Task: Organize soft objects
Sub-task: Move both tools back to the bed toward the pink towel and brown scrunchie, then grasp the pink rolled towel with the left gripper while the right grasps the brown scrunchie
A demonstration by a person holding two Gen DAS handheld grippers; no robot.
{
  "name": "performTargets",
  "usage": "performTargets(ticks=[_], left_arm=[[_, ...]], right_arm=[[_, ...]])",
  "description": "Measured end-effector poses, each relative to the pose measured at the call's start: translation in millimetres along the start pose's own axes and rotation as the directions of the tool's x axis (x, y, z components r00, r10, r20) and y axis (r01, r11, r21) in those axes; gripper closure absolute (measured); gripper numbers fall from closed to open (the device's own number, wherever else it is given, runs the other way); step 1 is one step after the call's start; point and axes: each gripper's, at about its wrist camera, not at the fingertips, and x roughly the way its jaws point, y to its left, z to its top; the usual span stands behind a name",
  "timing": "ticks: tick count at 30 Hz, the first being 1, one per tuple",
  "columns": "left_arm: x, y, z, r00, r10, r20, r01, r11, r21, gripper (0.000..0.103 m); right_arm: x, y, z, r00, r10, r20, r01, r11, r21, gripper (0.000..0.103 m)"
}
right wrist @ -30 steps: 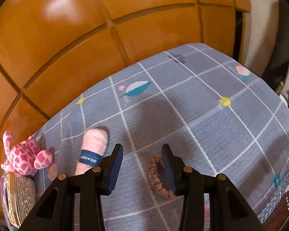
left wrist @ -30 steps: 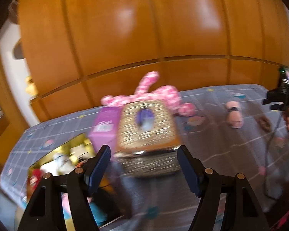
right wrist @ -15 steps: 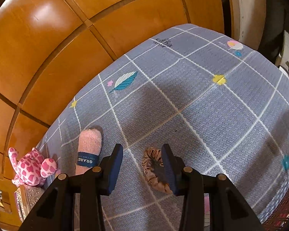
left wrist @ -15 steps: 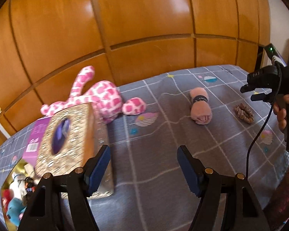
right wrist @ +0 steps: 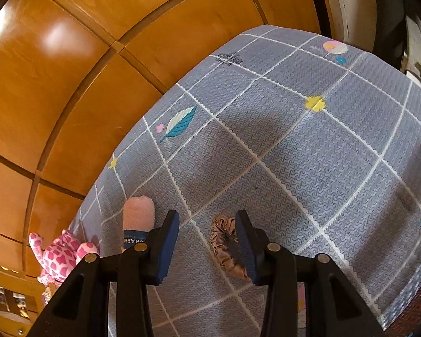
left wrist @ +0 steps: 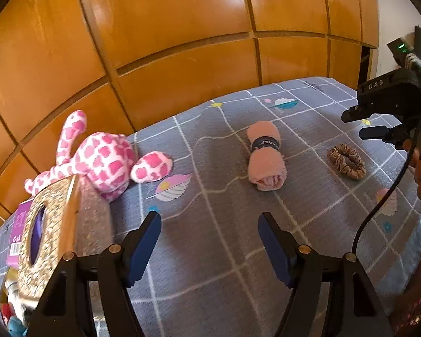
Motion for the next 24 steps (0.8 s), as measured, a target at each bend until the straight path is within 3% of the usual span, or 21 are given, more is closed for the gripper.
performTargets(ticks=[7, 15, 17, 24], left_arm=[[25, -12, 15, 0.999, -0.034, -0.031, 0.035, 0.999, 0.016, 0.031], [67, -9, 37, 0.987, -0.132, -0.088, 0.126, 0.989, -0.079, 0.030], [74, -10, 41, 0.984, -0.154, -0.093, 0.146, 0.986, -0.086, 0.024], [101, -25, 62, 0.975, -0.197, -0.100, 0.190, 0.979, -0.077, 0.024]], right_arm=[[0, -9, 2, 0.999, 0.046, -0.008, -0.045, 0.998, 0.053, 0.062], [0, -22, 4, 0.996, 0.084, -0.009, -0.082, 0.988, 0.129, 0.059], [2, -21, 4, 0.996, 0.092, -0.017, -0.089, 0.987, 0.135, 0.059], [5, -19, 5, 0.993, 0.115, -0.031, -0.109, 0.985, 0.134, 0.059]])
